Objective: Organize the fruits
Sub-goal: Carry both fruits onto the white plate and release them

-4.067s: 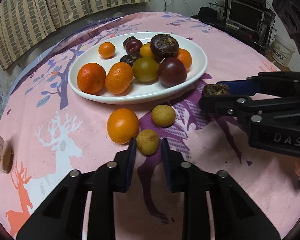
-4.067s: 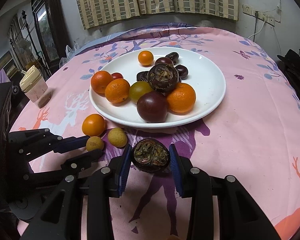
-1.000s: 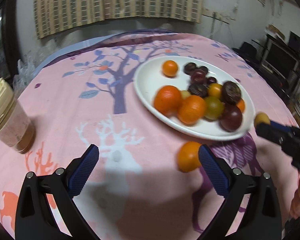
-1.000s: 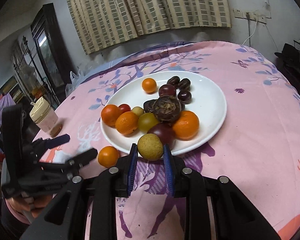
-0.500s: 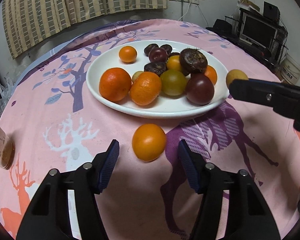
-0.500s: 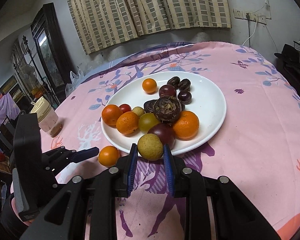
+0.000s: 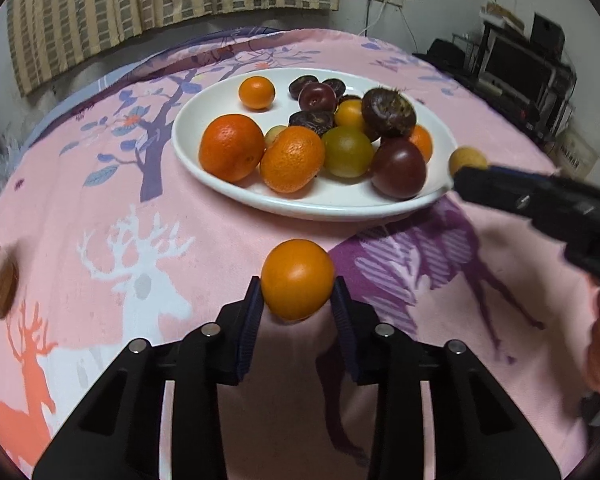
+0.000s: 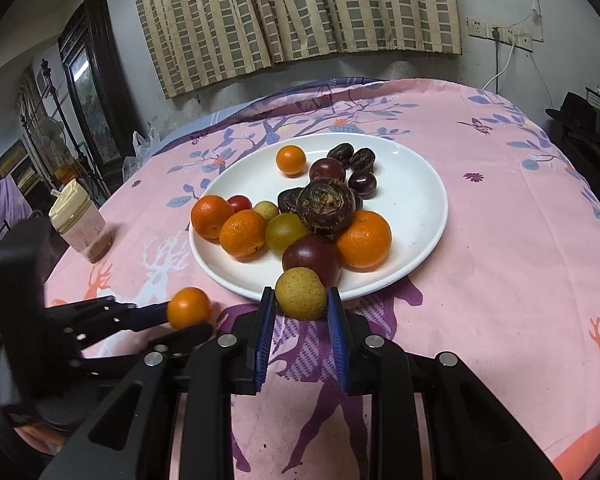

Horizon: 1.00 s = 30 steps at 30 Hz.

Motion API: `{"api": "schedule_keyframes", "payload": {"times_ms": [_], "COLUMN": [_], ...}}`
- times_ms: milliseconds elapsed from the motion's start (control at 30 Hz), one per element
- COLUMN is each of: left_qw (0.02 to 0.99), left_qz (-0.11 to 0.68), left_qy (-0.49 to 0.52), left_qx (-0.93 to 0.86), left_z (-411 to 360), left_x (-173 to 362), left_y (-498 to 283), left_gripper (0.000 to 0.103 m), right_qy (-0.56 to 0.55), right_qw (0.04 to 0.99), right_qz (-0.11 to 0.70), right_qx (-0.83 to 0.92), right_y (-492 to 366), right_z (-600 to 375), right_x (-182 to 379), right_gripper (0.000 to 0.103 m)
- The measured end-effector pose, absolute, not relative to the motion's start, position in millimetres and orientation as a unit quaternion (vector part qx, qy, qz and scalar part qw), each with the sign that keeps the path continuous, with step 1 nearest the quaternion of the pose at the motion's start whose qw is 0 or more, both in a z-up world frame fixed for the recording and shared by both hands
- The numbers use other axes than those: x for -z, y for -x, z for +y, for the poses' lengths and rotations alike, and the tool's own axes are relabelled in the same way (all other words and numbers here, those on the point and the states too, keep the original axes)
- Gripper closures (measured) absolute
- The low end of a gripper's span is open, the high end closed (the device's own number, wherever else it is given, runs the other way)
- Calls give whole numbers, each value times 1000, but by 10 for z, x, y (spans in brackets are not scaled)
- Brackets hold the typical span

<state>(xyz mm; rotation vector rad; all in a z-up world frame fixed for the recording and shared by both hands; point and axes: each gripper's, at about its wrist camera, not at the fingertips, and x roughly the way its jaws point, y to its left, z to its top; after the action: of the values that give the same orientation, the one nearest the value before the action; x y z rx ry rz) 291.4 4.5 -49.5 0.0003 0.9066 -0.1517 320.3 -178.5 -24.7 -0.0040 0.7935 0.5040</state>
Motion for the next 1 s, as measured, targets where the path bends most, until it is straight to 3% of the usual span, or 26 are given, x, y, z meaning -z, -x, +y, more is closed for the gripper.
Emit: {"api": "schedule_keyframes", "payload": {"times_ms": [300,533,900,1000], "left_qw": [924,937,911,906], "left_qz": [366,333,411,422], "left_qy": [51,39,21,18], "left_qx": [97,93,13,-1], "left_z": [209,89,113,120], "left_x": [-2,-412,72,131], "left_y": [-2627,-3358,-4471,-4486], "left_gripper": [68,68,68,64], "right_qy": [-6,-18,-17,-7], "right_qw": [902,931,918,914], "right_qz": [329,290,354,363], "right_qx": [-280,-222,-179,-180], "right_y": [-2993,-3592,-4538,-4512], "right_z": [-1767,-1720,-1623,-1588], "right_x": [29,-278,95,119], "right_gripper": [77,76,76,63]}}
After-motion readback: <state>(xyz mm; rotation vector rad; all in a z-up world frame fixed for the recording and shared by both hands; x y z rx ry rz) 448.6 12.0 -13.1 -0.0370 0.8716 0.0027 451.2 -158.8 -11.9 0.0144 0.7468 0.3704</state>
